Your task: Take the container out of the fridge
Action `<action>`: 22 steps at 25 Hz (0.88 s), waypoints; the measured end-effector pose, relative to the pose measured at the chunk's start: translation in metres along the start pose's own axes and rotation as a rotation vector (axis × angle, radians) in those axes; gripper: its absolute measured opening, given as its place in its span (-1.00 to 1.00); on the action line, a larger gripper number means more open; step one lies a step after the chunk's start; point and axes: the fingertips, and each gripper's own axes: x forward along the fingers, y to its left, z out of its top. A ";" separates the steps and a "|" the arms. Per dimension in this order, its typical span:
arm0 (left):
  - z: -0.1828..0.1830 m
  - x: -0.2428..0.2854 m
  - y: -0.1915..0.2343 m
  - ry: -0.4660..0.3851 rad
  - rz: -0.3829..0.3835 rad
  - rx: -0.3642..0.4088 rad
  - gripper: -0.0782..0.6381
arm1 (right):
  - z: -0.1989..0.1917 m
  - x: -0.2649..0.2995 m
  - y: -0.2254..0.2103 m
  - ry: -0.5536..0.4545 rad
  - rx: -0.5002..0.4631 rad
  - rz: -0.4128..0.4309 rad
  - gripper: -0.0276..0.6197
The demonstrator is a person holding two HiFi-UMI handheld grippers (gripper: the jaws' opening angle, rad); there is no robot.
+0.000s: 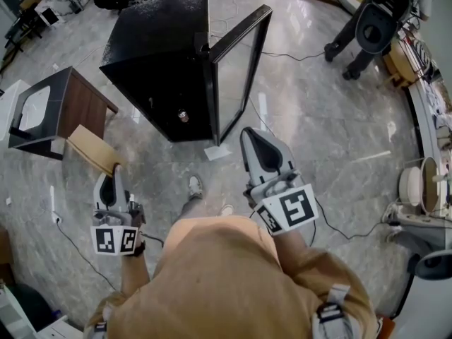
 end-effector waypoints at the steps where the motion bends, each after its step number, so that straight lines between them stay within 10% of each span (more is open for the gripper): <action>1: 0.000 0.000 -0.001 0.000 -0.003 0.000 -0.73 | -0.001 -0.001 0.001 0.001 0.000 -0.001 -0.91; 22: 0.006 -0.027 0.001 -0.019 -0.018 -0.002 -0.73 | -0.005 -0.016 0.025 -0.001 -0.008 -0.008 -0.91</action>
